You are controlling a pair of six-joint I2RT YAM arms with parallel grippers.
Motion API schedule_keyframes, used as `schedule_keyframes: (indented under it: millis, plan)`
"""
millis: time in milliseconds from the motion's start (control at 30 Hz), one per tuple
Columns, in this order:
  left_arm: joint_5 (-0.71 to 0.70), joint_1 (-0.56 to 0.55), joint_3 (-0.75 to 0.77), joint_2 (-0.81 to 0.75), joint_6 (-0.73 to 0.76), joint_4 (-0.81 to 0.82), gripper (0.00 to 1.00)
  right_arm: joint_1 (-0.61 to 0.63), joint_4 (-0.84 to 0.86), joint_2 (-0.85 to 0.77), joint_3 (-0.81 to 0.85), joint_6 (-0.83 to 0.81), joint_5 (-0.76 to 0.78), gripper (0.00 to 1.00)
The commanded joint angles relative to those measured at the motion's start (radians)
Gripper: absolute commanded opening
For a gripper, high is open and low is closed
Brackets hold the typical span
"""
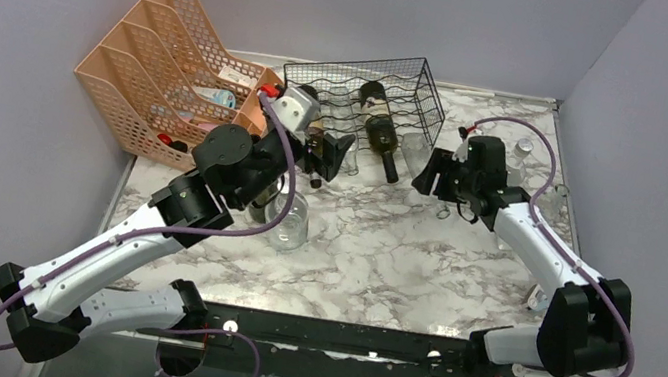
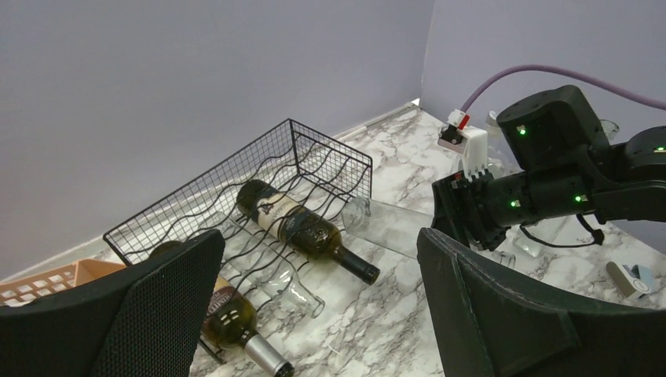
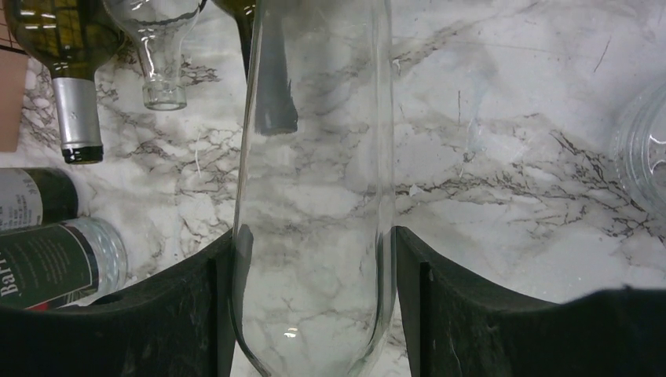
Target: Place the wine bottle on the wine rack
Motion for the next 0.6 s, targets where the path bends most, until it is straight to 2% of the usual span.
schedule_keyframes:
  millis: [0, 567]
  plan:
    - [-0.011, -0.001, -0.040, -0.058, 0.042, 0.009, 0.99, -0.001, 0.207, 0.044, -0.015, 0.003, 0.037, 0.01]
    - [0.007, -0.003, 0.037, -0.018, 0.077, -0.046, 0.99, -0.001, 0.486, 0.267, 0.029, -0.020, 0.077, 0.01]
